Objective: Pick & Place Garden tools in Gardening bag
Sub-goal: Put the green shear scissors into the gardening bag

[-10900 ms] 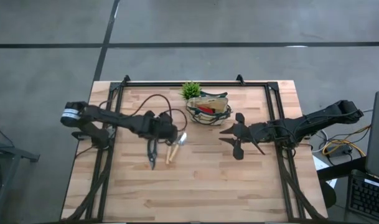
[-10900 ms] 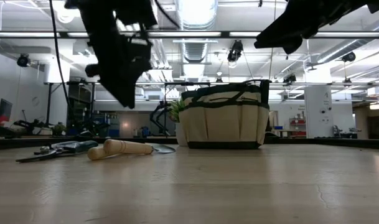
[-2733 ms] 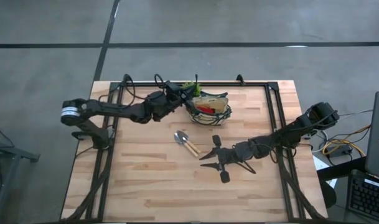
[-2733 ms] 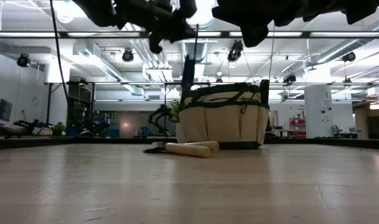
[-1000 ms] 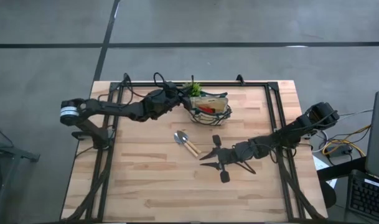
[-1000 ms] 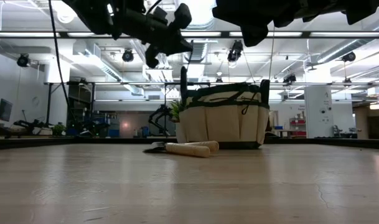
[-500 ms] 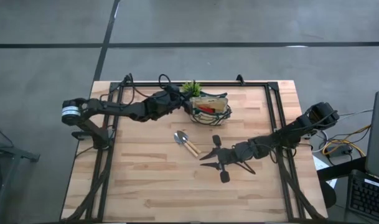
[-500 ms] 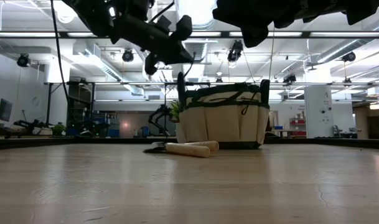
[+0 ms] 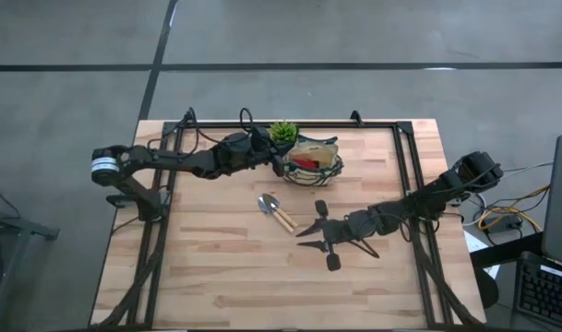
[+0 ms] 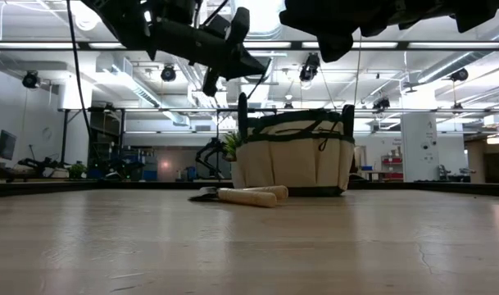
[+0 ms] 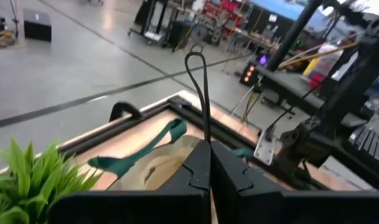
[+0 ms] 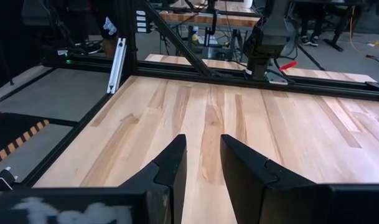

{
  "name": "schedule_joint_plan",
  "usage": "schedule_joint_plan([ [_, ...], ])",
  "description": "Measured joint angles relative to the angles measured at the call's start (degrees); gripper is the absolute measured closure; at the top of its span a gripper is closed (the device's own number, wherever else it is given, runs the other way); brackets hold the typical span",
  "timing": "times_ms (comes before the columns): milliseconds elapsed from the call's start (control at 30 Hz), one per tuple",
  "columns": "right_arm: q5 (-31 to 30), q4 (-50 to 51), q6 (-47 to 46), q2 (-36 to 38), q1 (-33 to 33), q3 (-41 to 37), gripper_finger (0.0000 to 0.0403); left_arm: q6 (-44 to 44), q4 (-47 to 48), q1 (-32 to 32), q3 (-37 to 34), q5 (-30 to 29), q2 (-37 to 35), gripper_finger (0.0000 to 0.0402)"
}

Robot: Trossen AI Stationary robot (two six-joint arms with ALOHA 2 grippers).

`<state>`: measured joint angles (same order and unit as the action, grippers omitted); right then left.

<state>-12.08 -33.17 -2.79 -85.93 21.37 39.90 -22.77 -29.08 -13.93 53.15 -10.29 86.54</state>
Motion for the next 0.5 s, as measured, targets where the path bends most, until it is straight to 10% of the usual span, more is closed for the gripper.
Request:
schedule_joint_plan([
  [167,0.0,0.0,0.0,0.0,0.0,0.0,0.0322,-6.9,5.2,-0.8,0.0,1.0,0.2,0.04],
  [500,0.0,0.0,0.0,0.0,0.0,0.0,0.0318,-13.7,6.2,-3.7,0.0,23.2,0.3,0.0401],
])
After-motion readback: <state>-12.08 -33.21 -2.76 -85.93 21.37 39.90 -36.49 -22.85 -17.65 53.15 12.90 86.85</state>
